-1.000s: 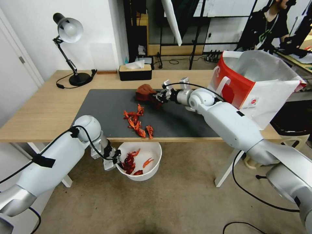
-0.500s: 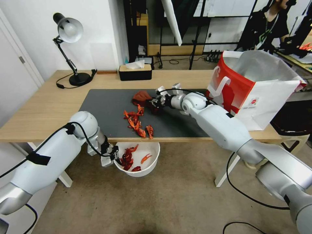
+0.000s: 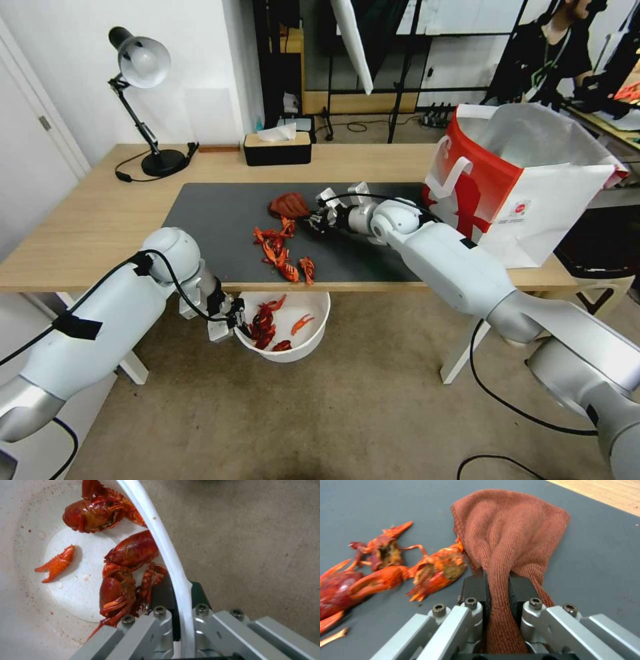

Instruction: Sweep shrimp from table into container with towel, then put container into takeout bag.

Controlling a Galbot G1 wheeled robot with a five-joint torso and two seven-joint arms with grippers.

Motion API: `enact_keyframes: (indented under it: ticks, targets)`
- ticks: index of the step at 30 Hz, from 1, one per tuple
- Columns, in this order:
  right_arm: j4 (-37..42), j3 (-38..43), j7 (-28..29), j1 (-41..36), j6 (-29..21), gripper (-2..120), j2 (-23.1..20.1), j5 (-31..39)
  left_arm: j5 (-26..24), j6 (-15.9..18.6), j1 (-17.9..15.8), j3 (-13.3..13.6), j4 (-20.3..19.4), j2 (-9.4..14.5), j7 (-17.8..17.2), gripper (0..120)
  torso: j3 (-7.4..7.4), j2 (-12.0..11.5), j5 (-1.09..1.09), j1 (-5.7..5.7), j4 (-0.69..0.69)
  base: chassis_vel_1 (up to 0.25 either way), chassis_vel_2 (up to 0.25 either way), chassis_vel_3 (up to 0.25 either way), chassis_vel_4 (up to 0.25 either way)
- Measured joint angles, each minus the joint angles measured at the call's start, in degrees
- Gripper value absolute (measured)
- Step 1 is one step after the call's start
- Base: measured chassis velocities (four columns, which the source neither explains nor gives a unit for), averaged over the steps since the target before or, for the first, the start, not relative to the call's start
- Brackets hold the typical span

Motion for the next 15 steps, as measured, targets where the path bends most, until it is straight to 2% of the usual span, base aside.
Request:
enact_keyframes:
  ticks: [15]
  targets:
    - [4.8, -1.5, 0.3, -0.8, -0.8, 8, -2.4, 1.0, -0.3, 0.0, -0.4, 0.0, 0.2, -0.1, 0.0, 0, 0.0, 0.0, 0.0, 0.0, 0.0, 0.0, 0.0, 0.0, 0.0]
